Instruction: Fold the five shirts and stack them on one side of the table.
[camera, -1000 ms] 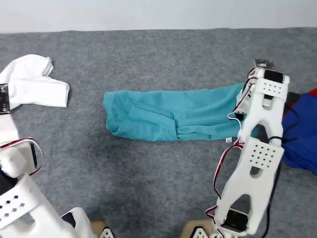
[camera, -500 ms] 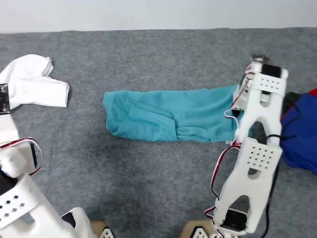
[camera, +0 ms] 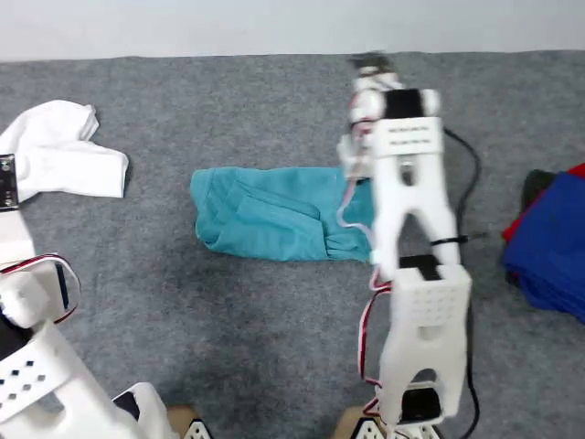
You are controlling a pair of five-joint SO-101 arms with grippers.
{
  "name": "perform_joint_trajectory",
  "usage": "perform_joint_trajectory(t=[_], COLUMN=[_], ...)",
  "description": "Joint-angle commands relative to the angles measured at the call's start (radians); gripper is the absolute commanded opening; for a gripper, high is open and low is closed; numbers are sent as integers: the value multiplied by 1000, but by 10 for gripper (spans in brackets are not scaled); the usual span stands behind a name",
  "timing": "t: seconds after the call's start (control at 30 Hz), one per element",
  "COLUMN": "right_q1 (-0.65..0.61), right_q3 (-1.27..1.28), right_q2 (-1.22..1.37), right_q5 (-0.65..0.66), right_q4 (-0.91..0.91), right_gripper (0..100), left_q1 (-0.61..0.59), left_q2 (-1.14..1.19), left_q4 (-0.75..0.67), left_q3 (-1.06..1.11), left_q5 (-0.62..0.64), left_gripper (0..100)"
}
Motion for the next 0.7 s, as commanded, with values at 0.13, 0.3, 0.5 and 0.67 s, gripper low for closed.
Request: perform_joint_trajectory(t=[0.13, 0.3, 0.5, 0.67], right_q1=[-255, -364, -429, -484], right_q3=[-55, -58, -58, -58], right_q2=[-73, -4, 125, 185], right_q5=[8, 12, 15, 17], right_q4=[-139, -196, -314, -372], right_gripper=[10, 10, 10, 10], left_q1=[-6, -2, 0, 0], left_q2=[-17, -87, -241, -405], left_q4=[28, 26, 21, -38], left_q3=[7, 50, 197, 341], left_q5=[2, 0, 0, -32], left_gripper=[3, 3, 3, 3])
